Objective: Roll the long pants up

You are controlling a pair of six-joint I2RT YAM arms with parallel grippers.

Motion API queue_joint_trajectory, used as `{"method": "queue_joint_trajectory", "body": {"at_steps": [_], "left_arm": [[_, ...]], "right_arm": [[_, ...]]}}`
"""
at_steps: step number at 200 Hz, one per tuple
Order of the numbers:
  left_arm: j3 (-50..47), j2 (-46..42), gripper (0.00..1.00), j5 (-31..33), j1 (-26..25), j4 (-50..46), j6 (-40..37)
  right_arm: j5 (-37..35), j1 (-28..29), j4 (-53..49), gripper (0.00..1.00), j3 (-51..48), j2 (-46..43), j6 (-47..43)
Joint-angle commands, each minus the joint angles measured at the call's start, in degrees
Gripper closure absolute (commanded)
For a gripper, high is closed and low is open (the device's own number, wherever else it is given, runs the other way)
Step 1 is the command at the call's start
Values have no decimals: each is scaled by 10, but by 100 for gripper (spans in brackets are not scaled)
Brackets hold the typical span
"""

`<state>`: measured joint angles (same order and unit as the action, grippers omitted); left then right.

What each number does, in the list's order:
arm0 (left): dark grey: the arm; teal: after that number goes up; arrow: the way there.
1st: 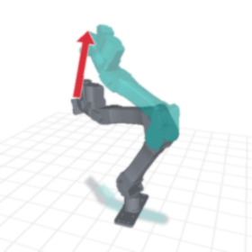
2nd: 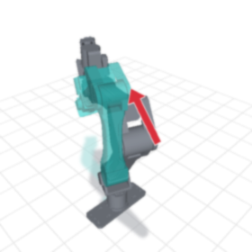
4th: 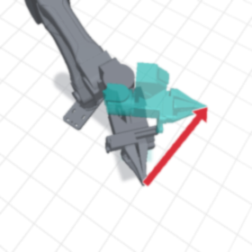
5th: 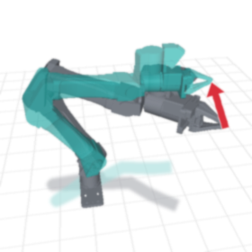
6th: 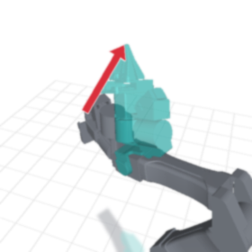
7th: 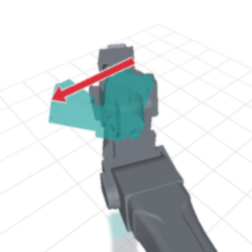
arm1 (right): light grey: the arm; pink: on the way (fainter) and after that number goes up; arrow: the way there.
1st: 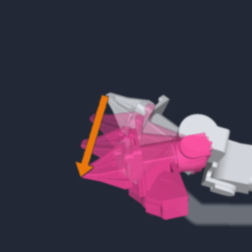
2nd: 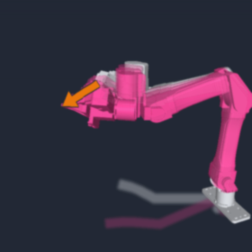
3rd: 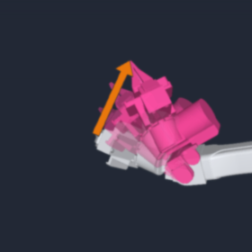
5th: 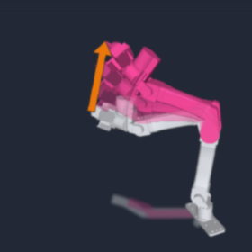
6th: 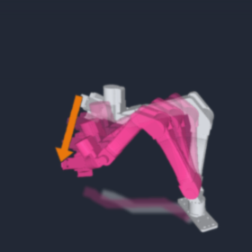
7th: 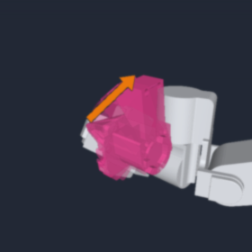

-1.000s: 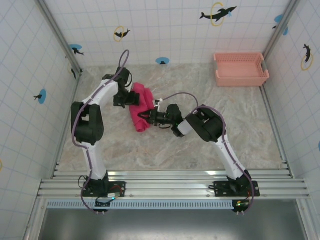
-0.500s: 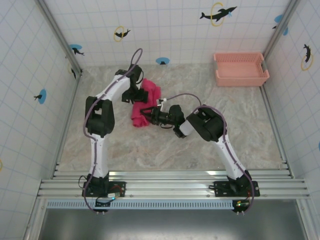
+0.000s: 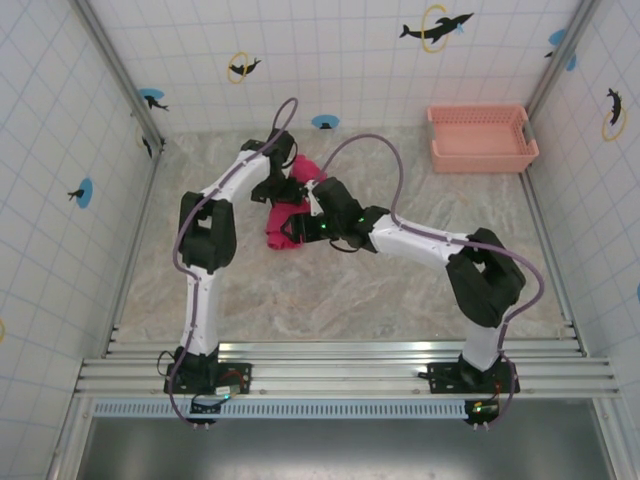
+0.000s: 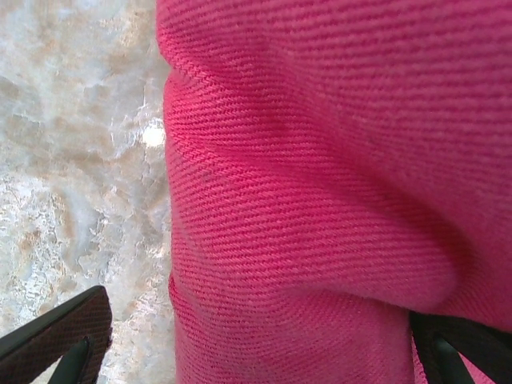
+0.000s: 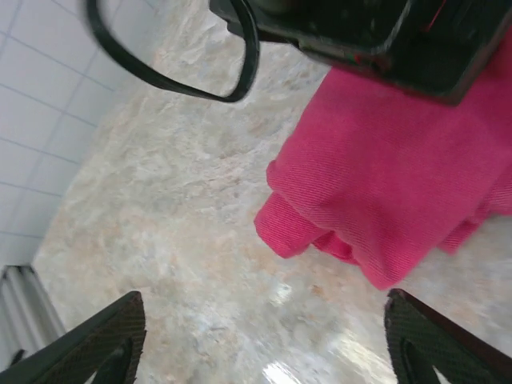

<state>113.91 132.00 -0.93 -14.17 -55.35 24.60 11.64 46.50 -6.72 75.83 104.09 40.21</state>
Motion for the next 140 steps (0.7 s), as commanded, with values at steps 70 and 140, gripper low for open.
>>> {"method": "queue_joint_trajectory", "body": {"at_steps": [70,140], "left_arm": [[-30,88,3,42,-14,-20,-27],[-24,96,3,41,-14,-31,-26]], "right_arm": [[106,-125,-12,14,-45,76,-86],[252,-139,168,13,-18,198,41]]}}
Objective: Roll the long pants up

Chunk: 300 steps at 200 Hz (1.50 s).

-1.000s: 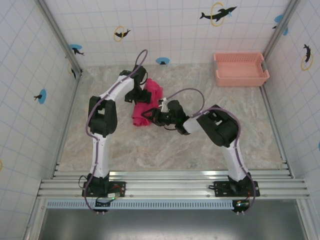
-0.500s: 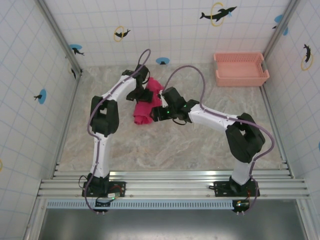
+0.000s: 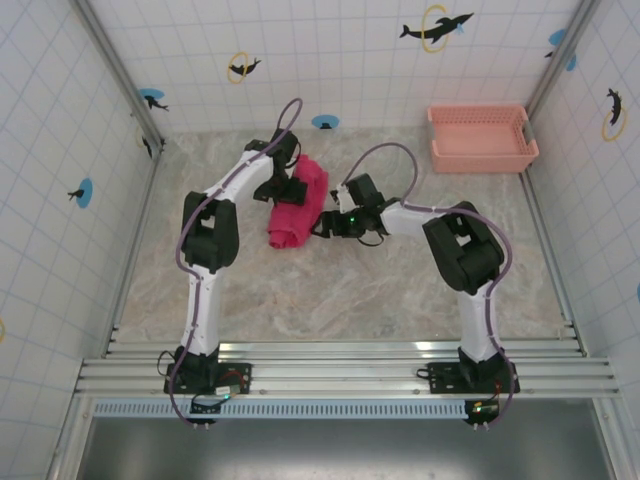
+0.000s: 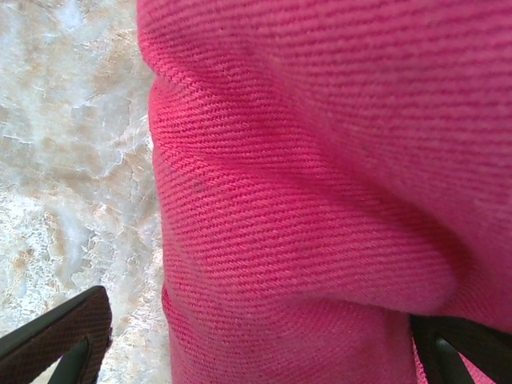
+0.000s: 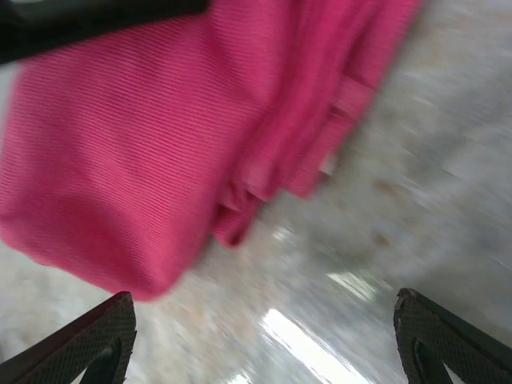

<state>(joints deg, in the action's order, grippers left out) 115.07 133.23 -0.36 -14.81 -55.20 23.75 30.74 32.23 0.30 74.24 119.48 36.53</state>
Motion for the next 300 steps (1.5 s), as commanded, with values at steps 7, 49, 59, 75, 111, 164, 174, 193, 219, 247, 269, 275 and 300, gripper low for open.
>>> {"method": "queue_joint_trajectory", "body": {"at_steps": [7,49,59,75,111,164,174,193,219,247,269,275,300], "left_arm": [[-36,85,3,34,-8,-33,-17],[-36,87,3,32,-8,-36,-17],[-36,88,3,33,-9,-36,-19],[-36,87,3,32,-8,-37,-19],[-42,85,3,30,-8,-36,-19],[-56,78,3,25,-8,-32,-18],[-56,78,3,23,-8,-34,-18],[-60,76,3,17,-8,-36,-20],[-68,69,3,12,-7,-33,-23],[-65,57,3,0,-1,-36,-25],[-44,39,3,-18,18,-48,-21],[-32,32,3,-15,26,-55,-20],[14,-4,3,-36,63,-74,-26]], "right_arm": [[68,4,130,13,-5,54,104],[73,15,226,13,5,104,209],[65,21,232,13,9,110,221],[53,30,237,13,18,117,238],[19,56,223,17,47,143,258],[-88,83,273,64,26,157,326],[-100,86,292,69,22,160,332],[-115,89,309,79,15,160,340],[-139,86,335,92,-14,147,344],[-139,80,346,98,-50,104,309],[-131,72,302,100,-74,48,258],[-131,69,277,100,-77,30,240],[-99,63,126,100,-78,-42,150]]}}
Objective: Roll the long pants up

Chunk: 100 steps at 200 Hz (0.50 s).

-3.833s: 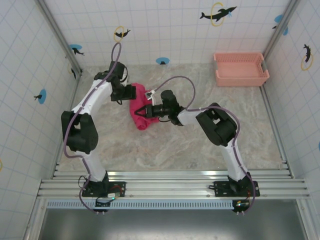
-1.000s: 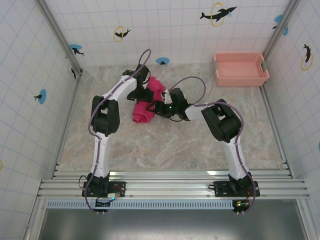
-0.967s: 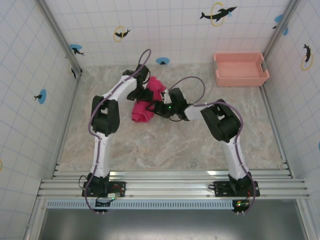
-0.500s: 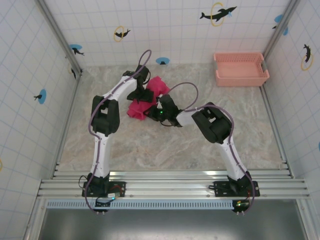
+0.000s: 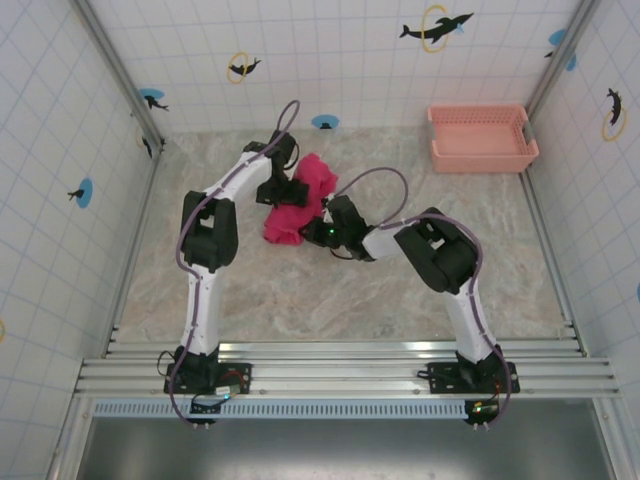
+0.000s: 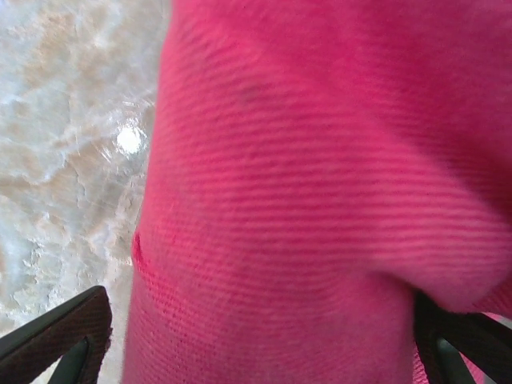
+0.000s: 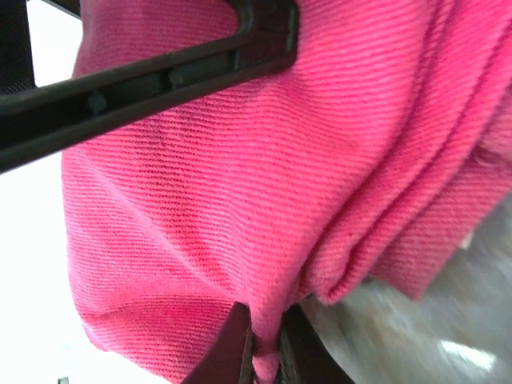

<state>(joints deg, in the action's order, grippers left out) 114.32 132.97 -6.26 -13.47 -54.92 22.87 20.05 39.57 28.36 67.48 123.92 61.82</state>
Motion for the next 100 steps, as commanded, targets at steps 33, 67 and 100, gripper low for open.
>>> {"method": "queue_joint_trajectory", "body": {"at_steps": [33,67,100], "left_arm": [[45,-6,3,-38,79,-88,-24],[-1,1,2,-97,83,-58,-15],[-71,8,3,-201,84,22,30]], "right_arm": [[39,-22,-264,100,-21,-140,-167],[75,-29,-278,100,-21,-137,-183],[103,-27,-275,100,-18,-118,-185]]}}
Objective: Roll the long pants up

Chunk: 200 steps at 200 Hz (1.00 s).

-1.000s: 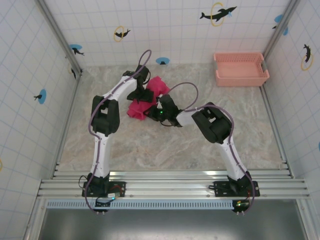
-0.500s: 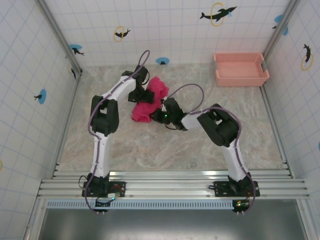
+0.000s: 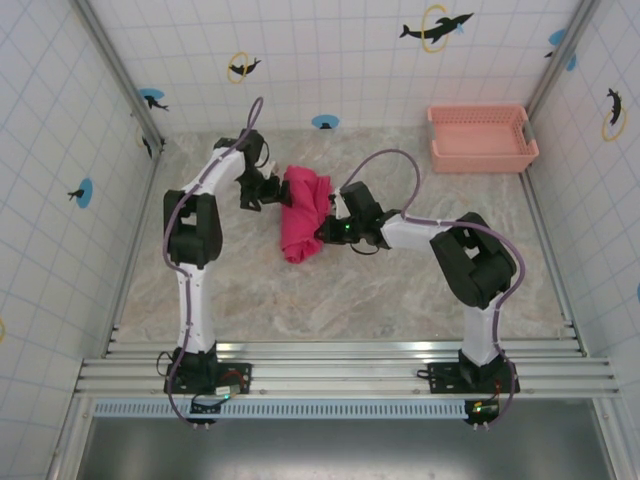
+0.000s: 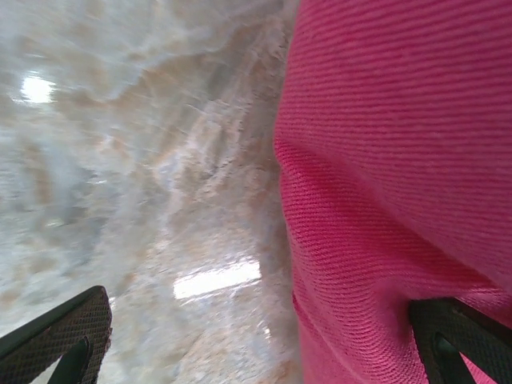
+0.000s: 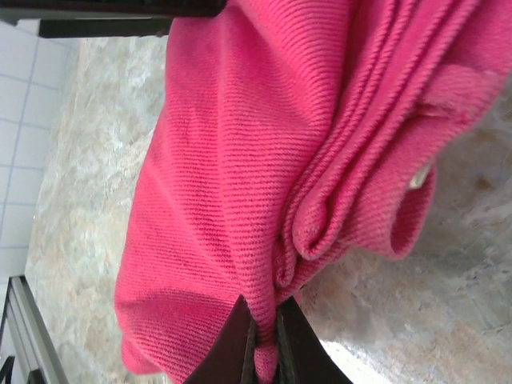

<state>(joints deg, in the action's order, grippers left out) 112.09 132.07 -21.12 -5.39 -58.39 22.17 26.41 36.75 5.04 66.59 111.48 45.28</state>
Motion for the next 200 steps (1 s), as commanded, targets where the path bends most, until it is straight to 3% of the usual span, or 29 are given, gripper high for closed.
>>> {"method": "queue_joint_trajectory", "body": {"at_steps": [1,40,80,136,200], "left_arm": [[-51,17,3,-57,3,59,38],[-121,-17,3,-151,2,152,96],[-117,-85,2,-106,-5,103,53],[-122,-146,2,-97,-9,52,10],[-196,-151,2,-126,-9,94,11]], "right_arm": [[39,1,-42,100,-10,7,-20],[52,-4,-39,100,-11,26,-25],[49,-5,-51,100,-7,20,-31],[-15,-13,-213,100,71,-46,-111],[-20,-79,-355,100,280,-56,-149]]}}
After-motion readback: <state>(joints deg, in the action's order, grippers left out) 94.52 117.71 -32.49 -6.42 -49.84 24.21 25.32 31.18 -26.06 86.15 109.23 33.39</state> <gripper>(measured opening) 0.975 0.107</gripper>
